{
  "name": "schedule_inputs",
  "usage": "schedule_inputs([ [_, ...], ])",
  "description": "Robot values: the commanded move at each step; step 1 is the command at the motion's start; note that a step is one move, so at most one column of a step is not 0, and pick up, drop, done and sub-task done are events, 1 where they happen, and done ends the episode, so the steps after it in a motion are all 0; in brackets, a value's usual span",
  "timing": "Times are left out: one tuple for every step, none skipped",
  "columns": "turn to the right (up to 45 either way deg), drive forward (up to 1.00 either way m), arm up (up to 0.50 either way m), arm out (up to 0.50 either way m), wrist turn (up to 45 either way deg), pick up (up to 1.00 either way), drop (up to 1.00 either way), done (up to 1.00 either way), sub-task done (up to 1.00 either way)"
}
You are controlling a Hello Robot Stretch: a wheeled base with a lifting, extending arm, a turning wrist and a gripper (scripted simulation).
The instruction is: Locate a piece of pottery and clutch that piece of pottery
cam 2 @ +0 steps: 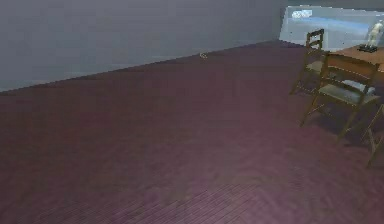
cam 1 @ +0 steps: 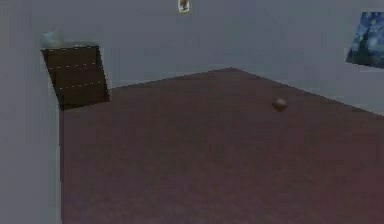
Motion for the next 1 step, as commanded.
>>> schedule_inputs([
  [45.0,0.00,0.00,0.00,0.0,0.00,0.00,0.00,0.00],
])
